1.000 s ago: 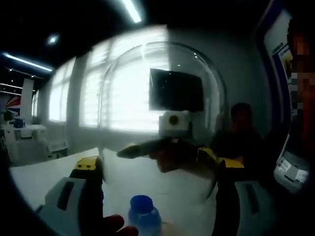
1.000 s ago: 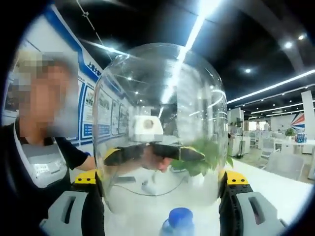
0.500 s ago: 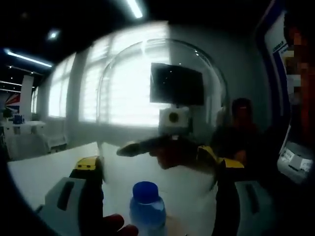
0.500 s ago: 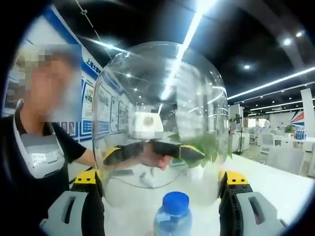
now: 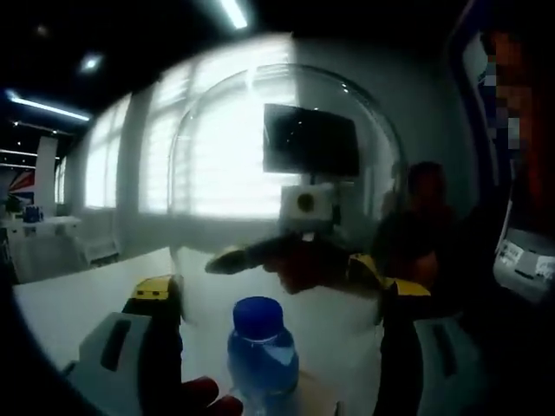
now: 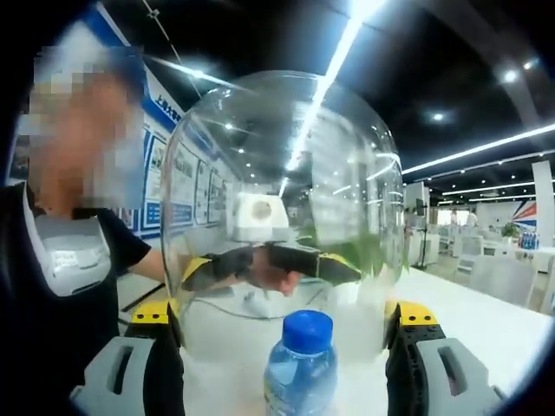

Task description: Open the cover put in the Mizone put the cover back on

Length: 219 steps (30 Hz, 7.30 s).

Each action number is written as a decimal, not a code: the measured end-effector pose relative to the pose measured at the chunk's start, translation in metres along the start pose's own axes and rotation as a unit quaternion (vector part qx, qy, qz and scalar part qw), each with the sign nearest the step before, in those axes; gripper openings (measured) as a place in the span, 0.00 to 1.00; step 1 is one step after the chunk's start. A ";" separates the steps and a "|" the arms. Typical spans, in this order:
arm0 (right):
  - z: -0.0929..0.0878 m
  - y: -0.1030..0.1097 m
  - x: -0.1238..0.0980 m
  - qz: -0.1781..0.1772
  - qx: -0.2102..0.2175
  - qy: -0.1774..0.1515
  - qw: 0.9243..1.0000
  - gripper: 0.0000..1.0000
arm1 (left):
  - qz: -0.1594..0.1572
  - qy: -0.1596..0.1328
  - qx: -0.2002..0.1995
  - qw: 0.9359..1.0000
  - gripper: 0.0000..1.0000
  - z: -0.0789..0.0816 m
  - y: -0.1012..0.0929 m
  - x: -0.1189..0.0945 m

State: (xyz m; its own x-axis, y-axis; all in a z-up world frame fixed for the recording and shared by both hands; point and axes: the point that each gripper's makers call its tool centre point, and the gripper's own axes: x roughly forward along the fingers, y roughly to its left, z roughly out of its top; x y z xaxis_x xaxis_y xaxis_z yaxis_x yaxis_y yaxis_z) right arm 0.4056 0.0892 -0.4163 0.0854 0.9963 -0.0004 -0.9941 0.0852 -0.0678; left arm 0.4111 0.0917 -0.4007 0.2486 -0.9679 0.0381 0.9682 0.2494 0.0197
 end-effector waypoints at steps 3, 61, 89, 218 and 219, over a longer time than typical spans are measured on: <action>-0.009 0.000 -0.001 0.000 0.001 0.000 1.000 0.90 | -0.001 0.005 0.000 1.000 0.81 -0.010 0.000 0.001; -0.108 -0.010 -0.006 -0.009 0.041 0.018 0.999 0.90 | 0.005 0.038 -0.037 0.999 0.82 -0.110 0.011 0.006; -0.104 -0.010 -0.013 -0.032 0.049 -0.046 0.997 0.89 | 0.016 0.014 -0.043 0.999 0.81 -0.108 0.014 0.005; -0.152 0.108 -0.116 -0.316 0.045 -0.014 0.948 0.38 | 0.275 0.003 -0.038 0.961 0.33 -0.179 -0.100 -0.103; -0.155 0.106 -0.116 -0.320 0.051 -0.011 0.946 0.38 | 0.275 0.004 -0.037 0.961 0.33 -0.179 -0.100 -0.103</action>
State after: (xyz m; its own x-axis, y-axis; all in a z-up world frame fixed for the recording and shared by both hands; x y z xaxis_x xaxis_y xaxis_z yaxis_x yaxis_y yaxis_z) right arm 0.3003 -0.0178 -0.5778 0.6718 0.7401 0.0296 -0.7405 0.6702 0.0500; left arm 0.2940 0.1610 -0.5854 0.7232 -0.6904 0.0145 0.6894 0.7206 -0.0731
